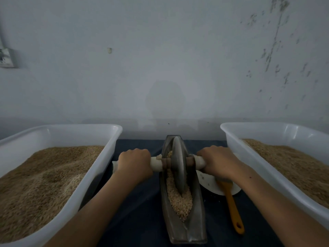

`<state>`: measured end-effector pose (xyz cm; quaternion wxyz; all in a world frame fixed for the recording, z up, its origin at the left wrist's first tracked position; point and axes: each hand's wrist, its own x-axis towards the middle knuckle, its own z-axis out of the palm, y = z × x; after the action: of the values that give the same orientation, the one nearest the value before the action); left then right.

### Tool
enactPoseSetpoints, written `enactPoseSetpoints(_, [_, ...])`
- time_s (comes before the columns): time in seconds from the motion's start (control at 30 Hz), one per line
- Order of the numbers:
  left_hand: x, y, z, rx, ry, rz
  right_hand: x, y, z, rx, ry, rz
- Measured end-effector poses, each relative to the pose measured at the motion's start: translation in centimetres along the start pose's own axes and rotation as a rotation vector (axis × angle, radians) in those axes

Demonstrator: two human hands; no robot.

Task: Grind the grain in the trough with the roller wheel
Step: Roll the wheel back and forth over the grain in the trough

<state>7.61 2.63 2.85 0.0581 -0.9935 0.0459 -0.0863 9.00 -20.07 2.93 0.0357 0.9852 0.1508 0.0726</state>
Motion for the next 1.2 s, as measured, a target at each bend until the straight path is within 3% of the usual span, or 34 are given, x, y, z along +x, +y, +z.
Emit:
enactPoseSetpoints(0.17, [-0.1,0.4,0.2,0.004,0.102,-0.017,0.0,0.0,1.0,0.055,0.143,0.030])
enactPoseSetpoints(0.33, [-0.2,0.3,-0.1,0.029,0.037,-0.005,0.0,0.1,0.4,0.011,0.048,0.011])
enactPoseSetpoints(0.5, [-0.4,0.0,-0.8,0.045,-0.091,0.054,-0.2,0.4,-0.7,0.078,-0.196,0.017])
enactPoseSetpoints(0.63, [-0.4,0.1,-0.8,0.064,-0.074,0.060,-0.2,0.5,-0.6,0.108,-0.219,0.025])
enactPoseSetpoints(0.77, [-0.1,0.0,-0.5,0.035,-0.058,0.045,0.1,0.4,-0.2,0.083,-0.164,0.034])
enactPoseSetpoints(0.97, [0.1,-0.1,0.2,-0.007,0.024,-0.003,0.2,-0.2,0.8,-0.001,0.145,0.034])
enactPoseSetpoints(1.2, [-0.2,0.0,0.0,0.030,0.022,0.031,0.0,0.1,0.9,0.022,0.089,0.020])
